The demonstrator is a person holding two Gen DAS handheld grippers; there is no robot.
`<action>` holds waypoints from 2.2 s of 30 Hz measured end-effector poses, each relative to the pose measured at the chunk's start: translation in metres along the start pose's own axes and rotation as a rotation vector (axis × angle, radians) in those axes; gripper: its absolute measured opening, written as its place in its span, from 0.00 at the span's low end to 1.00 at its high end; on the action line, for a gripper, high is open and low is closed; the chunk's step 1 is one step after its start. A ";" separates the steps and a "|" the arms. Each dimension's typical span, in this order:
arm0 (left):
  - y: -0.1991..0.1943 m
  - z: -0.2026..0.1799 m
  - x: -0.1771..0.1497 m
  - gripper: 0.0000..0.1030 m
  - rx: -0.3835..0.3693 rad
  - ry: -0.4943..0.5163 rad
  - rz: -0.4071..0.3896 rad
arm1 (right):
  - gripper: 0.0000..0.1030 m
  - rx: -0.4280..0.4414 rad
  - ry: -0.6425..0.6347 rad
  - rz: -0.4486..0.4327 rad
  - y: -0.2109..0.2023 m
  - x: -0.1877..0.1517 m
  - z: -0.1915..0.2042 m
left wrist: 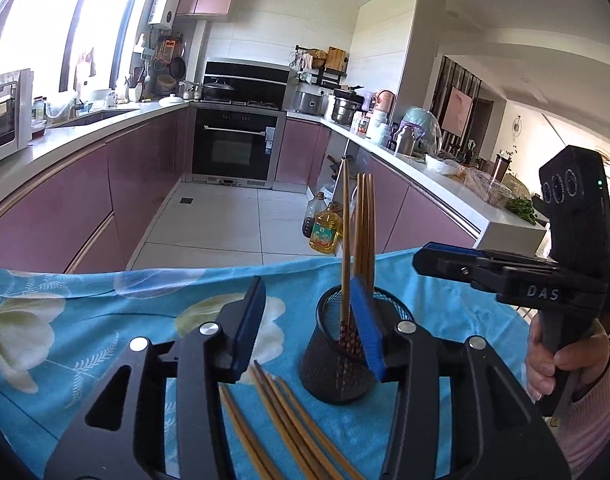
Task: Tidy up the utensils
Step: 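Open the right gripper and withdraw it from the cup, then move the right gripper to the chopstick row and grasp one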
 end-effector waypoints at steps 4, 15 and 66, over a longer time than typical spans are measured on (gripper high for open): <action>-0.016 0.020 -0.029 0.47 0.032 -0.018 0.047 | 0.37 0.061 -0.064 0.009 -0.012 -0.026 0.025; 0.004 0.045 -0.135 0.46 0.085 -0.055 0.286 | 0.37 0.032 -0.058 0.254 0.048 -0.119 0.042; 0.025 0.048 -0.156 0.23 0.139 -0.051 0.432 | 0.22 -0.138 -0.115 0.340 0.091 -0.142 0.051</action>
Point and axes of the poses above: each gripper's, at about its wrist camera, not at the fingertips, and y roughly the way its jaws point, z to its left, x to its top, the point moved 10 cm from there along y, roughly the way its jaws point, and after that the axes turned 8 degrees about z, right-handed, at the moved point
